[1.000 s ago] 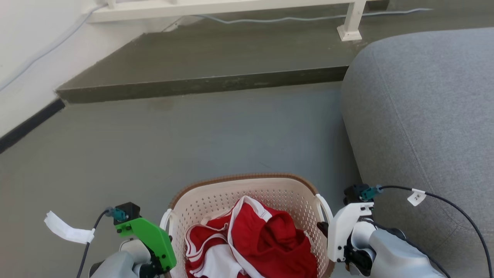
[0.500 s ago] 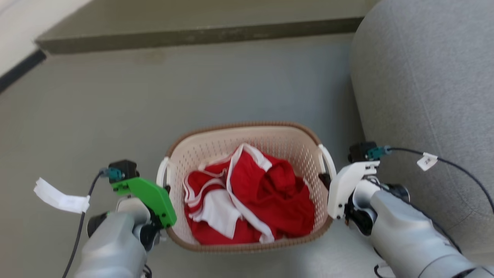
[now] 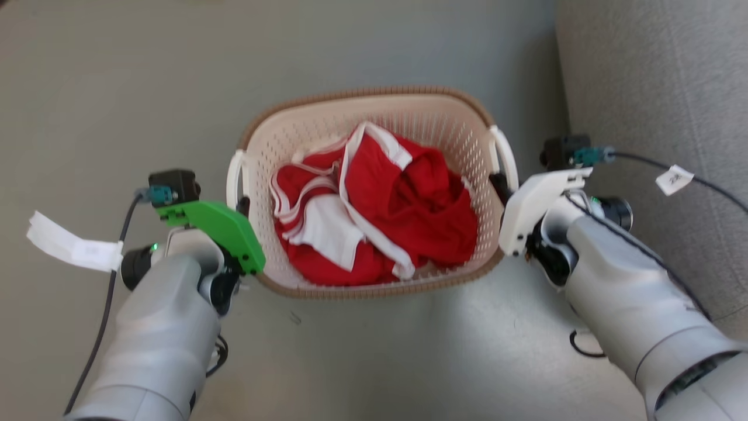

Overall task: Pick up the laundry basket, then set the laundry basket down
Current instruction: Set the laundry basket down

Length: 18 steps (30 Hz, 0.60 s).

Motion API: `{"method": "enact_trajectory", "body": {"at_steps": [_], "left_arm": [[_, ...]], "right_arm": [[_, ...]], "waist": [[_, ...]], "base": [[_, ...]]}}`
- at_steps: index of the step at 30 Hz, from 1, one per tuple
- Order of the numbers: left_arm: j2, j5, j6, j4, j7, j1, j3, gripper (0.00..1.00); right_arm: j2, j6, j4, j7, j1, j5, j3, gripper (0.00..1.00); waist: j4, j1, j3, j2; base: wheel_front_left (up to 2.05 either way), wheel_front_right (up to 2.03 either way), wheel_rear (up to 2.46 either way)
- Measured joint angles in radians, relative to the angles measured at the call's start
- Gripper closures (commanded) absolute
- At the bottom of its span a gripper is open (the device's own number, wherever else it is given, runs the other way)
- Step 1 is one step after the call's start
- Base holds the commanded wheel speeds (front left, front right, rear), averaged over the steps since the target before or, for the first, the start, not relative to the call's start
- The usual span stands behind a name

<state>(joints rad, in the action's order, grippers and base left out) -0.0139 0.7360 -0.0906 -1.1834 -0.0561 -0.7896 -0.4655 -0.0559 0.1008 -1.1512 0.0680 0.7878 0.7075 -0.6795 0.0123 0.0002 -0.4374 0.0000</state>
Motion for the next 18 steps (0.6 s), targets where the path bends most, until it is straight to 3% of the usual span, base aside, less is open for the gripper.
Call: {"method": "enact_trajectory", "body": {"at_steps": [18], "left_arm": [[0.000,-0.026,0.040,0.037,-0.104,-0.189,0.006,1.00]], "right_arm": [[-0.026,-0.041,0.017,0.113,0.189,-0.033,0.018,1.00]], "waist": [[-0.011,0.0000,-0.260,0.0000]], "base": [[0.00,0.00,0.00]]}}
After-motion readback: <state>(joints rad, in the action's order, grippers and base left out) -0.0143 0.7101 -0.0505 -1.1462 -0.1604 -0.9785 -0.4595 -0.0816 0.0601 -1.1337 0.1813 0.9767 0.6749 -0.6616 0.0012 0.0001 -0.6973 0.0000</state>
